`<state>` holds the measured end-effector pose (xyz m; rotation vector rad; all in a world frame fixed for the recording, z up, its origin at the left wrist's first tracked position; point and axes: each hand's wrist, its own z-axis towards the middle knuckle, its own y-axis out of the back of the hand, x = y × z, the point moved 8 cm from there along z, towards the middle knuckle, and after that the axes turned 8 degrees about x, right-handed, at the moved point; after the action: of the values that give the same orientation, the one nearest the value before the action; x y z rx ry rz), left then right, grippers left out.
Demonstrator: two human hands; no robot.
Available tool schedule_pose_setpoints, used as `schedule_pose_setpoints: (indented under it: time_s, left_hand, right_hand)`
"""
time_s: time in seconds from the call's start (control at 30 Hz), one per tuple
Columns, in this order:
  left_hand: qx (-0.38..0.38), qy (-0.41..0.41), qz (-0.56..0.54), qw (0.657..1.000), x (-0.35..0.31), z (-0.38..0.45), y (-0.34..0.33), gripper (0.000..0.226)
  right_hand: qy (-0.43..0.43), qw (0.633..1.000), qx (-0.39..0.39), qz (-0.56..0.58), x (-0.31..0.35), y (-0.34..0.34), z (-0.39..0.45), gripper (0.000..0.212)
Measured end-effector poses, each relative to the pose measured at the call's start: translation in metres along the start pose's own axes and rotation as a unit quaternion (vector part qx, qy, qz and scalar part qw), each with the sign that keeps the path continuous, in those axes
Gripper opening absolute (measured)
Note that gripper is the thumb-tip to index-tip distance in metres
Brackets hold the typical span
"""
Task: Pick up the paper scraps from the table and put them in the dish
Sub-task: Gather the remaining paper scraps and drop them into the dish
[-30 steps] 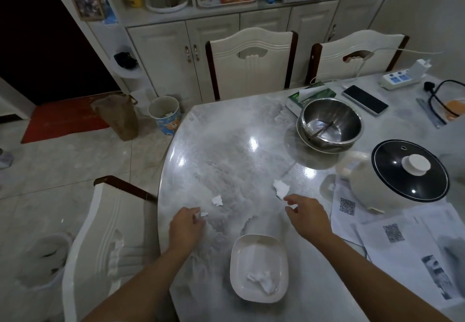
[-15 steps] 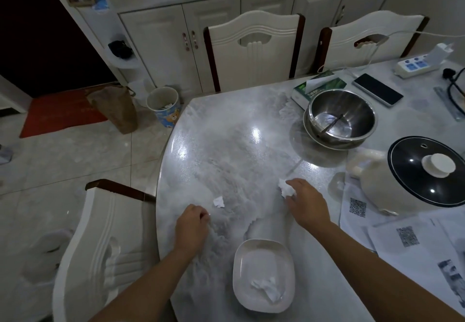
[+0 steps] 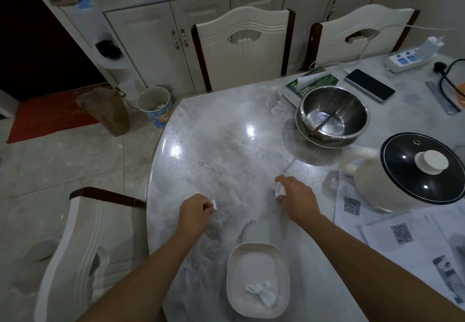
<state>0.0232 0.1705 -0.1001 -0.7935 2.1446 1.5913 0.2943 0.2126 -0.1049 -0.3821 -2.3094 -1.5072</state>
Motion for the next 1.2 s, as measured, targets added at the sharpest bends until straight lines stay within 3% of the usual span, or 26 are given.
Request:
schedule_pose_setpoints:
  time_s: [0.1,0.23,0.43,0.57,0.7,0.93,1.1,1.2]
  left_hand:
    - [0.013,0.027,-0.045,0.999,0.003,0.003,0.003,0.026]
    - [0.034,0.021,0.022,0.999,0.001,0.004,-0.002,0.008]
    - [0.086,0.040,0.084,0.992,-0.010,-0.012,-0.003,0.018]
    - [0.074,0.014,0.038,0.996,-0.029,-0.036,-0.004,0.015]
    - [0.080,-0.013,-0.057,0.995,-0.051,-0.066,-0.011,0.005]
    - [0.109,-0.004,-0.099,0.989,-0.057,-0.118,-0.040,0.009]
    - [0.105,-0.001,-0.081,0.991,-0.047,-0.140,-0.043,0.018]
    - [0.099,-0.010,-0.087,0.991,-0.049,-0.144,-0.037,0.028]
  right_hand:
    - [0.006,1.000,-0.007,0.008,-0.001,0.001,-0.002,0.034]
    - [-0.011,1.000,-0.003,0.010,-0.003,0.003,0.001,0.020]
    - [-0.053,0.997,0.043,-0.033,-0.004,0.005,-0.007,0.010]
    - [-0.052,0.997,0.064,-0.007,-0.006,0.004,-0.030,0.009]
    - [-0.026,0.998,0.025,0.057,0.005,0.008,-0.070,0.002]
    - [-0.026,0.994,0.053,0.094,0.019,-0.033,-0.152,0.013]
    - [-0.008,0.996,0.023,0.084,0.022,-0.040,-0.183,0.013]
    - [-0.005,0.997,0.005,0.076,0.026,-0.039,-0.192,0.023]
